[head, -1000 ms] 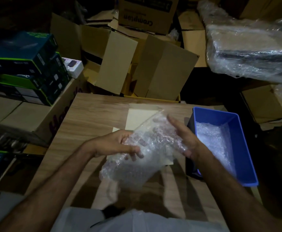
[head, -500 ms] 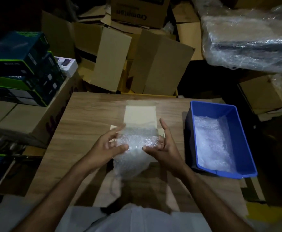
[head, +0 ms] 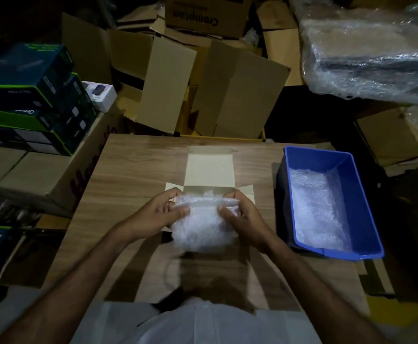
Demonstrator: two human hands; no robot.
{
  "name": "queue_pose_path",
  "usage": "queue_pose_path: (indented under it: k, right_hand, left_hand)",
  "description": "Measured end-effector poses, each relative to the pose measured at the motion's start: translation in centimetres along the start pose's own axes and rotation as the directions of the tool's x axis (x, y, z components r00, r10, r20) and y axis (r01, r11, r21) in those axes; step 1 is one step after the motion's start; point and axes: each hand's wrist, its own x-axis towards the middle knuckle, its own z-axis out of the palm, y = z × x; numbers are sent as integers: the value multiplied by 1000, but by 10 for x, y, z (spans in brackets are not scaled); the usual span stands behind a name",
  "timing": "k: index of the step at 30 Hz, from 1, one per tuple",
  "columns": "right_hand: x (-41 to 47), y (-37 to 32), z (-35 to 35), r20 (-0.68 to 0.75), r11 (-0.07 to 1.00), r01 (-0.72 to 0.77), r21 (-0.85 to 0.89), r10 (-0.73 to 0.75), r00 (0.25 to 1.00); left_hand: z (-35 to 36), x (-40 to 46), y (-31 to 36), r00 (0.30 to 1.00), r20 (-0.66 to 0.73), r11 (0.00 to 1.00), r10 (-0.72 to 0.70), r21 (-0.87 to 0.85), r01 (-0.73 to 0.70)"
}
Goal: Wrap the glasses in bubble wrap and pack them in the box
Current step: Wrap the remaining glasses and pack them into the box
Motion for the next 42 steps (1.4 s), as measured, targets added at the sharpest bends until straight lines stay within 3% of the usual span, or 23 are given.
queue_pose_path:
  k: [4, 10, 14, 16, 21, 25, 27, 30, 32, 36, 40, 42]
  right_hand:
    - [1, 8, 13, -78, 994, 1, 111, 8, 997]
    - [-5, 17, 13, 65, 963, -142, 230, 130, 989]
    - [-5, 21, 18, -54, 962, -28, 270, 44, 998]
    - [-3, 28, 21, -113, 968, 21, 249, 7, 994]
    - [7, 40, 29, -239, 993, 118, -3, -115, 964]
    - [4, 51, 25, -249, 995, -13, 96, 37, 968]
    - [3, 55, 22, -272, 1000, 7, 30, 2, 962]
    - [4, 60, 22, -387, 993, 74, -91, -104, 916]
    - [5, 63, 24, -419, 990, 88, -108, -126, 899]
    - [9, 77, 25, -510, 968, 17, -252, -148, 847]
    - [12, 83, 30, -582, 965, -71, -251, -93, 808]
    - [13, 88, 31, -569, 942, -103, -320, -104, 816]
  left_hand:
    - [5, 4, -10, 995, -64, 997, -71, -36, 69]
    - [1, 2, -22, 986, -63, 959, -153, -250, 133]
    - [7, 7, -24, 979, -156, 979, -132, -175, 105]
    - [7, 11, -27, 986, -123, 982, -114, -162, 93]
    - [6, 25, -26, 991, -2, 990, -131, -62, 131]
    - [-3, 36, -29, 961, 119, 921, -248, -279, 272]
    - [-5, 44, -29, 957, 148, 898, -251, -335, 287]
    - [-5, 62, -31, 971, 110, 970, -211, -99, 222]
    - [-7, 78, -36, 978, 128, 984, -167, -34, 172]
    - [-2, 117, -44, 992, 126, 978, -12, 210, -15]
    - [9, 154, -54, 949, 156, 801, 275, 508, -316]
    - [15, 167, -57, 918, 191, 701, 347, 598, -389]
